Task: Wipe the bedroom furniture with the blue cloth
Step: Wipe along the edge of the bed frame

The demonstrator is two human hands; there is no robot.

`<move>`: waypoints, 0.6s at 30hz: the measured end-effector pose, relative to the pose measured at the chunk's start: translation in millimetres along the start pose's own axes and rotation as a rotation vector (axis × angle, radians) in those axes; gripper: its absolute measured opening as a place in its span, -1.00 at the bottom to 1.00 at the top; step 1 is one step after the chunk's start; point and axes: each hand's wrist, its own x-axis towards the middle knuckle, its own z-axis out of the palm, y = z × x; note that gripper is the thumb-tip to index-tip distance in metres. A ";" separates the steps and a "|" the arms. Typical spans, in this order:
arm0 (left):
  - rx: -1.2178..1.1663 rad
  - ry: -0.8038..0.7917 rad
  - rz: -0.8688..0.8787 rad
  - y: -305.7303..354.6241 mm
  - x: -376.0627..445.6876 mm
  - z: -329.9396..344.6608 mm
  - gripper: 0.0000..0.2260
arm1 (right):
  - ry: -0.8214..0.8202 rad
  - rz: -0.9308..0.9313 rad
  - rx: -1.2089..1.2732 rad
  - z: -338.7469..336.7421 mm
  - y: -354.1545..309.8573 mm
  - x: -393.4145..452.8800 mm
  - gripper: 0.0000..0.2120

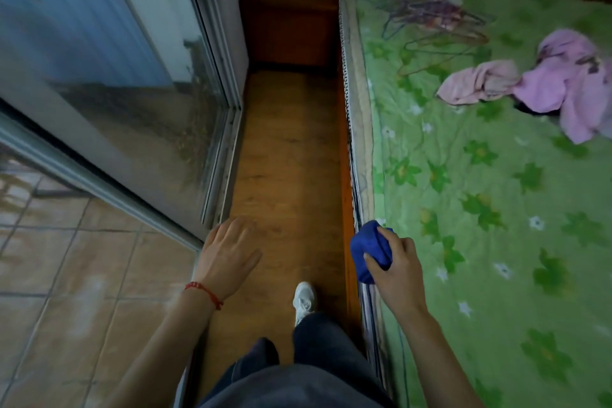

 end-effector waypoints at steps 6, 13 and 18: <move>0.001 0.020 -0.025 -10.0 108.9 -15.8 -0.54 | -0.057 -0.035 -0.012 -17.4 -22.4 108.0 -0.51; -0.036 0.022 -0.037 -40.8 224.2 -23.3 -0.55 | -0.056 -0.049 -0.017 -13.1 -52.6 231.1 -0.51; 0.006 -0.016 -0.043 -79.7 323.0 -34.9 -0.53 | -0.039 -0.041 -0.030 -3.1 -82.9 332.6 -0.51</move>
